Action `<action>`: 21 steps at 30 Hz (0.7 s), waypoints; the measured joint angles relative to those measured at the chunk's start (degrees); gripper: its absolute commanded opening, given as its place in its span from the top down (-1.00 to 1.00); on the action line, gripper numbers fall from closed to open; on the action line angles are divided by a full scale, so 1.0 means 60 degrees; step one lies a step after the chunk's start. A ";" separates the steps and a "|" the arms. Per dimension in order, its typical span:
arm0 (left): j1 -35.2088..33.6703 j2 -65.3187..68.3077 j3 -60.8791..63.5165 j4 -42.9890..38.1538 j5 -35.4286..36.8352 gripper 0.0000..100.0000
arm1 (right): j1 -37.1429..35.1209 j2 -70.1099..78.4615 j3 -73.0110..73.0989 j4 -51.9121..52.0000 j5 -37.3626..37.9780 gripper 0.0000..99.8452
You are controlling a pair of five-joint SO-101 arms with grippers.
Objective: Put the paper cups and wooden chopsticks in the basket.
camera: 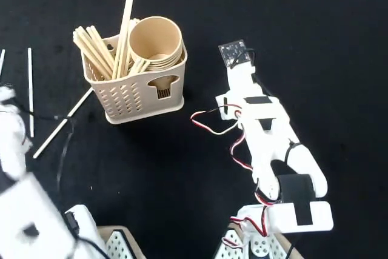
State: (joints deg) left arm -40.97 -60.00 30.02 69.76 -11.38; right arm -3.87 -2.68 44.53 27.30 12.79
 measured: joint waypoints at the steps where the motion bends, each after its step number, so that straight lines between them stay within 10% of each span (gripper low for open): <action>1: 0.0000 -0.0337 -0.0440 -0.0278 0.0454 0.94 | 0.0000 0.0000 0.0000 0.0000 0.0000 0.98; 10: 0.2007 -0.0777 -0.1817 -0.4982 0.4308 0.94 | 0.0000 0.0000 0.0000 0.0000 0.0000 0.98; 21: 0.4630 -0.0615 0.1949 -0.9641 0.4513 0.94 | 0.0000 0.0000 0.0000 0.0000 0.0000 0.98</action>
State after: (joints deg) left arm -13.19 -63.69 41.71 11.91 15.69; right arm -3.87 -2.68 44.53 27.30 12.79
